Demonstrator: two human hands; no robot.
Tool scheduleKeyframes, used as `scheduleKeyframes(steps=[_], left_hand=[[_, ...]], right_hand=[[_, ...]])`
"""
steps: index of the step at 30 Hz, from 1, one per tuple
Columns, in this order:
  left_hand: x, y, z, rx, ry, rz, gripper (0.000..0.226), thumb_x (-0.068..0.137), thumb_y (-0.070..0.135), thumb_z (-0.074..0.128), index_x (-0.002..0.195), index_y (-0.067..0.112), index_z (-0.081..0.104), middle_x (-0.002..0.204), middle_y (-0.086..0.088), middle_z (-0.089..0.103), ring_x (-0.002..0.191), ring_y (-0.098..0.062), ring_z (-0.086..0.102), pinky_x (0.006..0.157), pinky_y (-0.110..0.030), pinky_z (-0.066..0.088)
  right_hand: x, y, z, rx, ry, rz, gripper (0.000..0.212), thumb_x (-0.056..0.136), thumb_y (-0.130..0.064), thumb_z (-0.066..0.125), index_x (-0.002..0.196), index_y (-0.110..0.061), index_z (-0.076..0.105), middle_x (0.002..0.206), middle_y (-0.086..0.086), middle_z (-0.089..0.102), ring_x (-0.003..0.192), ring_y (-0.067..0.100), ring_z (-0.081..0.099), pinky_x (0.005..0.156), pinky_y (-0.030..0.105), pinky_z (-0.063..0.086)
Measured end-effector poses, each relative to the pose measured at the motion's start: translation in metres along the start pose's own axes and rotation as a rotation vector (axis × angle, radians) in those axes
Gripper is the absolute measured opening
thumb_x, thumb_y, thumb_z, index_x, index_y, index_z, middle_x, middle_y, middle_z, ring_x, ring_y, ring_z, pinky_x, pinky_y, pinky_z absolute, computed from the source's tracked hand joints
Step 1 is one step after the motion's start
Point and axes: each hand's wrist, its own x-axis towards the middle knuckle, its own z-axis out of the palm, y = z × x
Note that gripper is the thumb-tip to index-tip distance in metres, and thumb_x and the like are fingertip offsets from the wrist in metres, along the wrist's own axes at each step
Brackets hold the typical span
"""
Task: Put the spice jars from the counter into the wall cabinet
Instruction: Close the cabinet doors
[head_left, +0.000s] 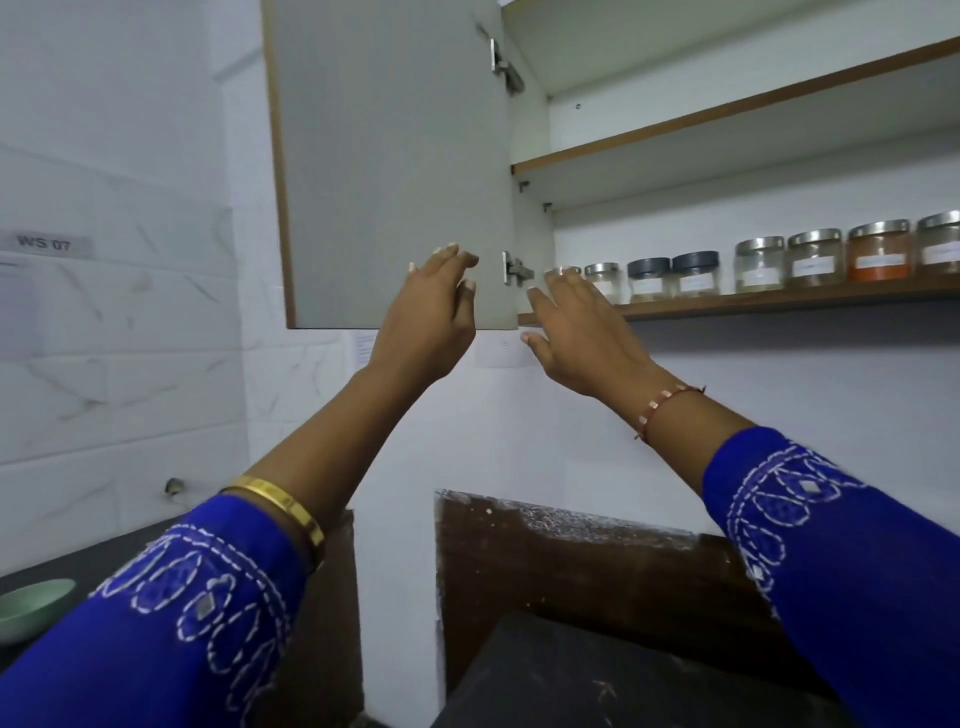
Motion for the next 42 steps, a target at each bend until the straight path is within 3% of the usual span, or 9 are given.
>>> scheduleKeyframes(steps=[10,15,20,23,28,31,32,36,42], left_hand=[[0.032,-0.088,-0.068,0.012,0.328,0.063,0.037,0.095,0.009,0.036,0.13,0.008,0.048,0.145,-0.008,0.042,0.14,-0.018,0.031,0.118,-0.038,0.021],[0.053,-0.123,-0.085,-0.148,0.487,-0.084,0.039,0.095,0.012,0.038,0.134,0.008,0.043,0.14,-0.005,0.047,0.132,-0.015,0.04,0.1,-0.013,0.027],[0.086,-0.146,-0.087,-0.306,0.393,-0.204,0.055,0.094,0.03,0.047,0.143,0.011,0.029,0.15,-0.005,0.035,0.138,-0.018,0.033,0.11,-0.029,0.028],[0.1,-0.156,-0.083,-0.445,0.269,-0.267,0.065,0.089,0.038,0.055,0.143,0.012,0.028,0.148,-0.009,0.037,0.134,-0.023,0.039,0.11,-0.037,0.036],[0.102,-0.159,-0.063,-0.727,0.179,-0.293,0.036,0.091,0.022,0.054,0.125,0.008,0.05,0.118,-0.006,0.061,0.107,-0.024,0.061,0.087,-0.029,0.051],[0.1,-0.154,-0.061,-0.817,0.172,-0.278,0.034,0.091,0.015,0.053,0.125,0.01,0.049,0.109,-0.002,0.06,0.095,-0.019,0.061,0.078,-0.023,0.052],[0.099,-0.151,-0.061,-0.832,0.154,-0.271,0.032,0.091,0.013,0.053,0.123,0.012,0.049,0.105,0.0,0.061,0.092,-0.018,0.061,0.078,-0.023,0.052],[0.094,-0.134,-0.06,-0.816,0.144,-0.258,0.035,0.09,0.01,0.053,0.124,0.012,0.046,0.109,-0.002,0.059,0.098,-0.022,0.06,0.088,-0.031,0.052],[0.088,-0.091,-0.049,-0.763,0.168,-0.217,0.04,0.09,0.008,0.051,0.129,0.011,0.043,0.117,-0.003,0.056,0.103,-0.021,0.057,0.089,-0.03,0.05]], right_hand=[[0.079,-0.121,0.022,0.155,0.086,-0.051,0.067,0.095,-0.045,0.04,0.146,-0.005,0.022,0.154,0.019,0.021,0.145,0.033,0.014,0.119,0.039,0.012],[0.104,-0.164,0.034,0.148,0.114,-0.061,0.093,0.085,-0.064,0.042,0.149,-0.006,0.008,0.155,0.021,0.013,0.145,0.037,0.011,0.118,0.041,0.015],[0.121,-0.192,0.042,0.188,0.09,0.029,0.114,0.074,-0.072,0.049,0.149,-0.007,-0.007,0.157,0.021,0.003,0.143,0.041,0.011,0.114,0.045,0.024],[0.123,-0.201,0.046,0.237,0.11,0.04,0.108,0.081,-0.061,0.052,0.148,-0.004,-0.01,0.156,0.022,0.004,0.142,0.041,0.017,0.111,0.044,0.031],[0.116,-0.21,0.052,0.318,0.172,0.022,0.096,0.087,-0.041,0.055,0.146,0.005,-0.005,0.154,0.03,0.009,0.142,0.041,0.019,0.114,0.043,0.027],[0.114,-0.208,0.056,0.291,0.3,0.048,0.096,0.079,-0.04,0.066,0.143,0.011,0.016,0.146,0.034,0.029,0.133,0.045,0.036,0.106,0.046,0.038],[0.113,-0.206,0.057,0.284,0.341,0.055,0.096,0.077,-0.04,0.068,0.142,0.011,0.02,0.144,0.034,0.033,0.131,0.046,0.04,0.104,0.047,0.04],[0.105,-0.198,0.059,0.428,0.28,0.049,0.092,0.087,-0.037,0.057,0.148,0.0,-0.001,0.154,0.027,0.011,0.142,0.04,0.021,0.115,0.042,0.026],[0.085,-0.172,0.05,0.504,0.374,0.084,0.087,0.085,-0.03,0.061,0.148,0.0,0.01,0.152,0.026,0.022,0.138,0.039,0.033,0.106,0.04,0.04]])
